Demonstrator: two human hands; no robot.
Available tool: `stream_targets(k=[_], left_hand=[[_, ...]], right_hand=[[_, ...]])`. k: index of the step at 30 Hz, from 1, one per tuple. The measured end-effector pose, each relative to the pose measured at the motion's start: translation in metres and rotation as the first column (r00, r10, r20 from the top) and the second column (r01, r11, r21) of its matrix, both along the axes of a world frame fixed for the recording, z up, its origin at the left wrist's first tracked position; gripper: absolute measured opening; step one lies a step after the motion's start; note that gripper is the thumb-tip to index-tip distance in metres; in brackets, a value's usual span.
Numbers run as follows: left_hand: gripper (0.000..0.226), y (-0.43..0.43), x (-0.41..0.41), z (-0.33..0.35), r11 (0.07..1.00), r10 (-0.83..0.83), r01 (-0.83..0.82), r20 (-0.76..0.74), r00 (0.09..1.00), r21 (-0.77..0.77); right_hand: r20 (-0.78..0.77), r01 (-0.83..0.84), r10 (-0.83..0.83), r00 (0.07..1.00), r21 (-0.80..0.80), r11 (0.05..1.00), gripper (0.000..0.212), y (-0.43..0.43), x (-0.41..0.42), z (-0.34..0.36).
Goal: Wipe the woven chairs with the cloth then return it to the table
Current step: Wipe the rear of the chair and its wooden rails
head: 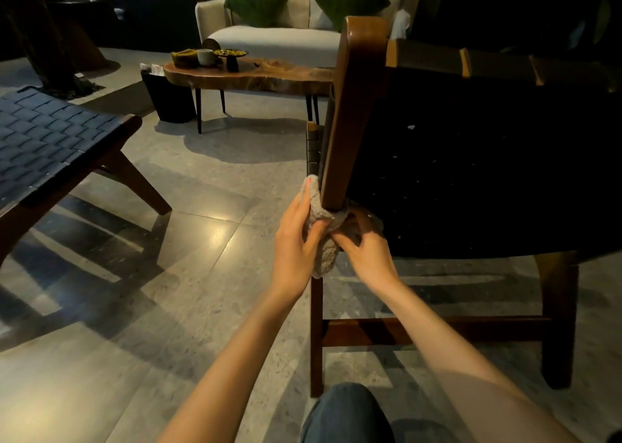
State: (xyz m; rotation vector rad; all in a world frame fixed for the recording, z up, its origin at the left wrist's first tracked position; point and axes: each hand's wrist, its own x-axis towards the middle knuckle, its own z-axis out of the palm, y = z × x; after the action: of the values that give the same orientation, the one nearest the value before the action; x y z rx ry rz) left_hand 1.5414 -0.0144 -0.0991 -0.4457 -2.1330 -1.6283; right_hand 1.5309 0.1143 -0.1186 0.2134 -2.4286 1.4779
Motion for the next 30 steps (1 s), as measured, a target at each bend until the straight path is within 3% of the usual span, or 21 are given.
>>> stream_targets(k=[3, 8, 13, 15, 19, 22, 25, 30], left_hand=[[0.056, -0.003, -0.002, -0.010, 1.000, -0.007, 0.007, 0.040, 0.999, 0.001], [0.056, -0.003, -0.003, -0.003, 0.996, 0.082, -0.081, -0.057, 0.995, 0.033], [0.036, 0.002, -0.010, -0.016, 0.978, 0.205, -0.208, -0.148, 0.967, -0.005], [0.029, 0.005, -0.012, -0.033, 0.970, 0.237, -0.242, -0.121, 0.964, -0.030], [0.012, 0.006, -0.022, -0.079, 0.966, 0.248, -0.244, 0.040, 0.968, -0.088], [0.021, 0.004, -0.030, -0.104, 0.968, 0.224, -0.208, 0.105, 0.969, -0.143], [0.028, 0.004, -0.035, -0.118, 0.982, 0.153, -0.134, 0.153, 0.976, -0.134], [0.016, -0.001, -0.041, -0.131, 0.983, 0.146, -0.112, 0.240, 0.960, -0.147]], right_hand=[[-0.034, 0.031, -0.030, 0.999, 0.031, 0.999, 0.040, 0.001, 0.001, 0.001], [-0.213, 0.086, -0.122, 0.969, -0.168, 0.982, 0.042, -0.013, 0.012, 0.007], [-0.421, 0.207, -0.186, 0.888, 0.005, 0.978, 0.010, -0.007, 0.005, -0.002], [-0.380, 0.196, -0.183, 0.907, -0.005, 0.981, 0.006, -0.008, 0.002, -0.018], [-0.128, 0.114, -0.118, 0.985, -0.039, 0.993, 0.011, -0.011, -0.008, -0.062], [-0.004, 0.079, -0.079, 0.997, -0.012, 0.997, 0.014, -0.010, -0.018, -0.089], [-0.022, 0.098, -0.097, 0.995, 0.041, 0.994, 0.016, -0.009, -0.024, -0.100], [-0.007, 0.069, -0.069, 0.998, 0.051, 0.996, 0.019, 0.000, -0.026, -0.097]])
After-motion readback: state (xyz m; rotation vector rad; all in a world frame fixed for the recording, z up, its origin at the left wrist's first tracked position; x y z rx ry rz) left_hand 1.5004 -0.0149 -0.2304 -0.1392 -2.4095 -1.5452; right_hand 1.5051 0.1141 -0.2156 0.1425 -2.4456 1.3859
